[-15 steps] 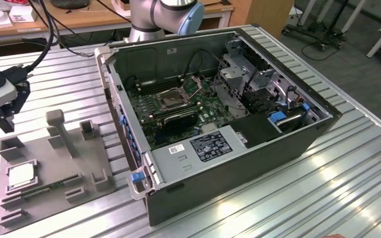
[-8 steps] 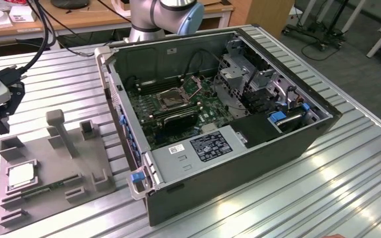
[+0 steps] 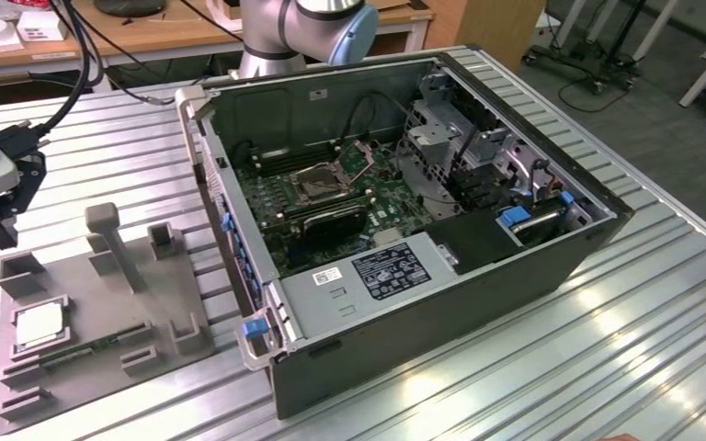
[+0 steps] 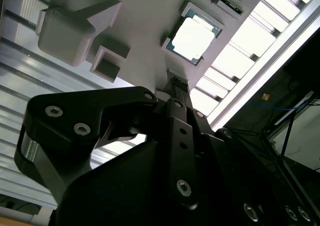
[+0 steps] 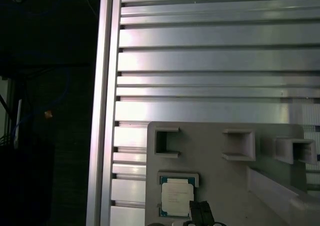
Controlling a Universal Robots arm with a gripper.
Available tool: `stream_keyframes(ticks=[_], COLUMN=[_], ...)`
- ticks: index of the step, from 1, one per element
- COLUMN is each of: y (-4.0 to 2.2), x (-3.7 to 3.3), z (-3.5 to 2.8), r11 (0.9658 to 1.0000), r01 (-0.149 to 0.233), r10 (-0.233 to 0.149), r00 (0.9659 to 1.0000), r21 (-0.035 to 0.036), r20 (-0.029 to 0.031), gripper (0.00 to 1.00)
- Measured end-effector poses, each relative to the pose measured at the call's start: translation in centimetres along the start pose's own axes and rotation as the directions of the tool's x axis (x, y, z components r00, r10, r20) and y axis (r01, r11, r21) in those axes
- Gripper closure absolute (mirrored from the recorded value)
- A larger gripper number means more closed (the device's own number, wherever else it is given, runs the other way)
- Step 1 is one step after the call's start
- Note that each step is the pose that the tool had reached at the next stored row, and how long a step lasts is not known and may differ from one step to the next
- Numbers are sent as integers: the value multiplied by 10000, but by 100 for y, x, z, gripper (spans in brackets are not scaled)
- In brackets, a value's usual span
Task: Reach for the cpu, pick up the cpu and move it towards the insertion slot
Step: 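Reach for the cpu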
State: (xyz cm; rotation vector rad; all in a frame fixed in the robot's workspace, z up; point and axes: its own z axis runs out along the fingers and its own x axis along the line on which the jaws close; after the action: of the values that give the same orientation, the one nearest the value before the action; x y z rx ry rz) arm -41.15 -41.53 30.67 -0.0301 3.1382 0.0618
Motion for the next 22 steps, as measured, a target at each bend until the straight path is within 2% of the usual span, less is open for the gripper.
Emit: stream_keyframes(ticks=[22], y=[-29], x=[1], z=[47], r11=[10000], r01=[0], r10=[0], r00=[10000], r21=[0], r20=[1], gripper=[90])
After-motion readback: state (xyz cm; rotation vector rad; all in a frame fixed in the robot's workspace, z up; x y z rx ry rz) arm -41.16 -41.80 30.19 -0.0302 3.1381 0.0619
